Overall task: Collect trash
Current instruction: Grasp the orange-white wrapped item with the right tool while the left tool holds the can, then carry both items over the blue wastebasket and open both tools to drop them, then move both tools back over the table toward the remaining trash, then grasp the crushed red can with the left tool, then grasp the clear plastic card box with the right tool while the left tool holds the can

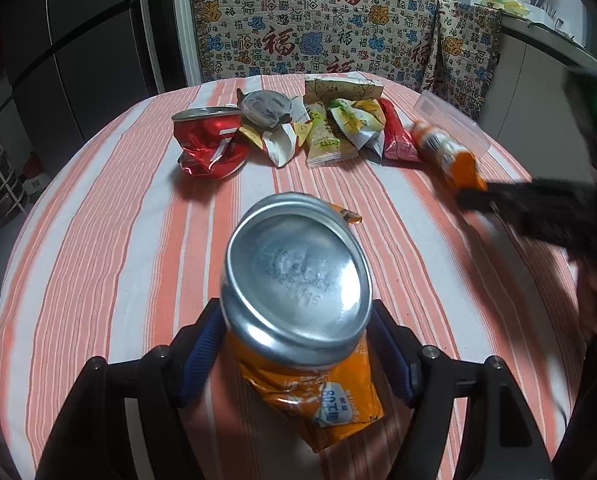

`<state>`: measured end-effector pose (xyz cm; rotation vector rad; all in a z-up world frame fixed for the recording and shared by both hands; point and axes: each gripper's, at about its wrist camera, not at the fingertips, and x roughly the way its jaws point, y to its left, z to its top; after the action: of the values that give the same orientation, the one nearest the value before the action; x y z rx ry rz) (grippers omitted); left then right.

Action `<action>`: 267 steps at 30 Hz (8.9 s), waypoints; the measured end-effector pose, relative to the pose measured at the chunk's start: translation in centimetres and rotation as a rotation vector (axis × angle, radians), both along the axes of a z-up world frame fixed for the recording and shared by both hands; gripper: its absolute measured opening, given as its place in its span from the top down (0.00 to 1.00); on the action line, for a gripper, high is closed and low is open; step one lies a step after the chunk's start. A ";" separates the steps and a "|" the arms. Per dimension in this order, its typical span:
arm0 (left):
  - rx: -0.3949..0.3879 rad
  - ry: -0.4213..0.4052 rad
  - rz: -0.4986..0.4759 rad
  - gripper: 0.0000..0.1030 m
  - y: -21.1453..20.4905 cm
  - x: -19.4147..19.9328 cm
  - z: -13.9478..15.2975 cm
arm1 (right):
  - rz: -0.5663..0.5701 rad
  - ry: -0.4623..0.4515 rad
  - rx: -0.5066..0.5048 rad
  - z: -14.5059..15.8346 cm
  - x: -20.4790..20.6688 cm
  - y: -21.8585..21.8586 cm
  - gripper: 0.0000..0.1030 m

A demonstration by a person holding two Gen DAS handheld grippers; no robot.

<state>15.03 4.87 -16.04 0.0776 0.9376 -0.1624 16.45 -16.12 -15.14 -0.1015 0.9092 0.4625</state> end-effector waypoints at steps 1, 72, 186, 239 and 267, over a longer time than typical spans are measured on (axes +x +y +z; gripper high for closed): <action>0.000 0.000 0.000 0.29 0.0 0.0 0.0 | 0.021 0.005 0.001 0.0 -0.9 0.1 0.73; -0.208 0.124 -0.551 0.52 -37.9 2.6 2.0 | -0.603 0.046 0.162 3.6 -4.7 -36.1 0.55; 0.004 -0.006 0.087 0.30 3.1 2.5 0.3 | 0.054 0.012 -0.099 -1.2 -1.6 0.1 0.00; 0.013 0.010 0.138 0.14 3.7 3.2 -0.4 | -0.020 -0.011 -0.076 -1.0 -2.5 -2.3 0.12; -0.039 0.045 0.046 0.53 3.7 3.3 2.5 | 0.010 0.110 -0.004 1.7 0.9 -2.6 0.30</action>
<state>18.37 8.58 -13.52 0.0160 0.9799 -0.1405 17.38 -18.75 -13.45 -0.0854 1.0180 0.4789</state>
